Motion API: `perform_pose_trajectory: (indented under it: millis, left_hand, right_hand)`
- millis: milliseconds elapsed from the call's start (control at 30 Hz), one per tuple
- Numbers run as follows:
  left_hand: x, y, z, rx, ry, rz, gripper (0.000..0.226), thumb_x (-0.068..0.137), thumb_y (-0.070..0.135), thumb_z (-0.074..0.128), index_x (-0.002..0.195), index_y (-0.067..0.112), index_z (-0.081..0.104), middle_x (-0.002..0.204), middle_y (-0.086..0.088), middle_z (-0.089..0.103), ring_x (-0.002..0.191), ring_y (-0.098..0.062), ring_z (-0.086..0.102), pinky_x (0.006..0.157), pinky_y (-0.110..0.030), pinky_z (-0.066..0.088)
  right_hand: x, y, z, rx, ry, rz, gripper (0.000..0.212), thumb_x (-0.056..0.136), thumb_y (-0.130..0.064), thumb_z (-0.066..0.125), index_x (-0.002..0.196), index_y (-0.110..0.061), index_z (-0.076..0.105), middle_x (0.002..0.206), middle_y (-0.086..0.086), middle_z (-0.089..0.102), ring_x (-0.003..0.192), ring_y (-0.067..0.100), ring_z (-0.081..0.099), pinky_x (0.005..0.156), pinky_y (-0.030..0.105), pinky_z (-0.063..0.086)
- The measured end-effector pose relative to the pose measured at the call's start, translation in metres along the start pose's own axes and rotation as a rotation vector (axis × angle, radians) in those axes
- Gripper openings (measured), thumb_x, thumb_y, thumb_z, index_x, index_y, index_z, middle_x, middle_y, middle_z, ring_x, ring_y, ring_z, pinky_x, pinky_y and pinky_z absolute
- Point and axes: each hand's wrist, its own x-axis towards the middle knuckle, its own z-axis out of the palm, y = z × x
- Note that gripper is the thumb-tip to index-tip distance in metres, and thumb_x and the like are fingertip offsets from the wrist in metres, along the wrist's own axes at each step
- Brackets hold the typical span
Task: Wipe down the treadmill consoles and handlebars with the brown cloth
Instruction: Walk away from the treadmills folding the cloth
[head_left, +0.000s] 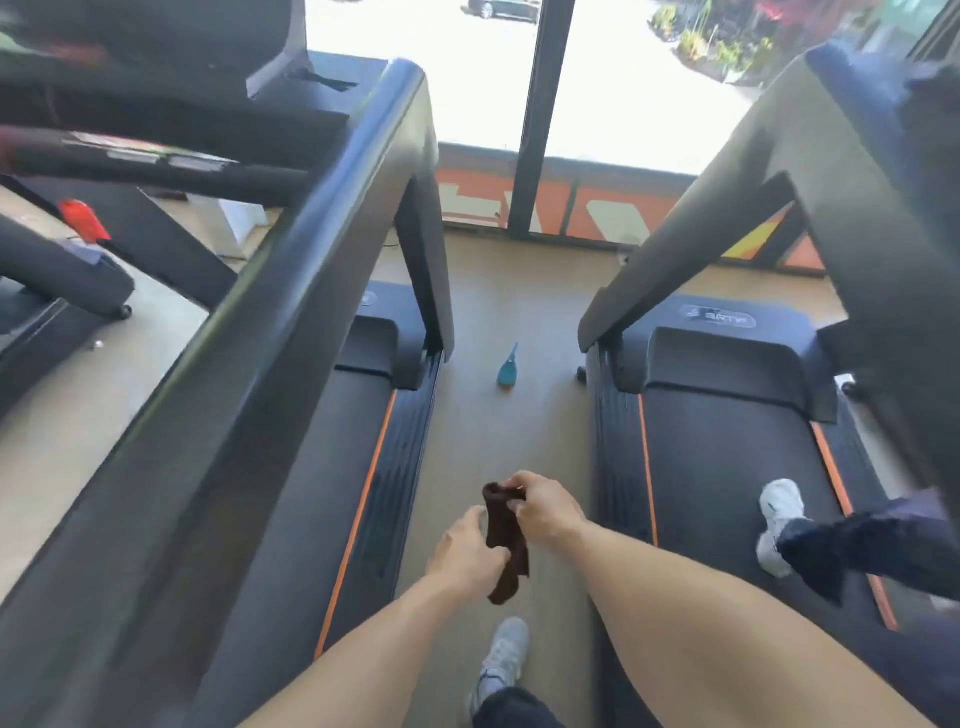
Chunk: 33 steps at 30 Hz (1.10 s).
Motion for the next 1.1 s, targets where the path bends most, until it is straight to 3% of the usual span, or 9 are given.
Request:
perform_pose_trajectory:
  millis: [100, 300, 500, 733, 900, 1100]
  left_hand:
    - [0.057, 0.034, -0.01, -0.056, 0.023, -0.094, 0.07, 0.091, 0.026, 0.061, 0.155, 0.022, 0.034, 0.155, -0.003, 0.047, 0.14, -0.023, 0.047, 0.109, -0.034, 0.042]
    - [0.16, 0.093, -0.028, -0.085, 0.021, -0.161, 0.065, 0.094, 0.027, 0.063, 0.153, 0.018, 0.037, 0.156, -0.004, 0.045, 0.142, -0.023, 0.045, 0.111, -0.031, 0.04]
    - [0.273, 0.143, -0.063, -0.034, 0.011, -0.188, 0.063, 0.095, 0.029, 0.062, 0.153, 0.019, 0.038, 0.154, -0.004, 0.048, 0.139, -0.024, 0.048, 0.11, -0.032, 0.041]
    - [0.398, 0.216, -0.116, -0.07, 0.033, -0.211, 0.054, 0.098, 0.02, 0.058, 0.149, 0.019, 0.042, 0.144, -0.007, 0.054, 0.128, -0.026, 0.055, 0.092, -0.028, 0.042]
    - [0.489, 0.273, -0.141, -0.066, 0.01, -0.209, 0.057, 0.094, 0.022, 0.065, 0.148, 0.02, 0.044, 0.146, -0.007, 0.055, 0.133, -0.026, 0.053, 0.107, -0.034, 0.044]
    - [0.606, 0.307, -0.15, -0.04, -0.038, -0.248, 0.062, 0.095, 0.011, 0.059, 0.152, 0.022, 0.037, 0.153, -0.003, 0.049, 0.138, -0.023, 0.048, 0.11, -0.031, 0.04]
  right_hand:
    - [0.06, 0.0, -0.032, -0.062, -0.038, -0.02, 0.019, 0.101, -0.032, 0.056, 0.118, -0.037, 0.061, 0.118, -0.001, 0.071, 0.107, 0.026, 0.066, 0.092, 0.037, 0.054]
    - [0.169, -0.013, -0.102, -0.13, -0.01, -0.064, 0.019, 0.101, -0.029, 0.053, 0.116, -0.035, 0.06, 0.111, 0.001, 0.073, 0.1, 0.028, 0.068, 0.084, 0.038, 0.056]
    - [0.28, -0.03, -0.159, -0.127, 0.005, -0.059, 0.021, 0.1, -0.029, 0.054, 0.119, -0.034, 0.062, 0.115, 0.005, 0.072, 0.105, 0.031, 0.067, 0.088, 0.038, 0.055]
    - [0.402, -0.052, -0.221, -0.1, 0.011, -0.036, 0.024, 0.1, -0.026, 0.05, 0.119, -0.038, 0.059, 0.115, 0.002, 0.071, 0.102, 0.029, 0.067, 0.09, 0.039, 0.055]
    - [0.492, -0.059, -0.253, -0.201, -0.094, -0.059, 0.029, 0.099, -0.023, 0.053, 0.125, -0.035, 0.058, 0.118, 0.004, 0.07, 0.107, 0.03, 0.065, 0.09, 0.038, 0.052]
    - [0.605, -0.055, -0.284, -0.223, -0.194, -0.045, 0.028, 0.098, -0.025, 0.053, 0.124, -0.032, 0.057, 0.116, 0.006, 0.072, 0.108, 0.032, 0.065, 0.091, 0.041, 0.052]
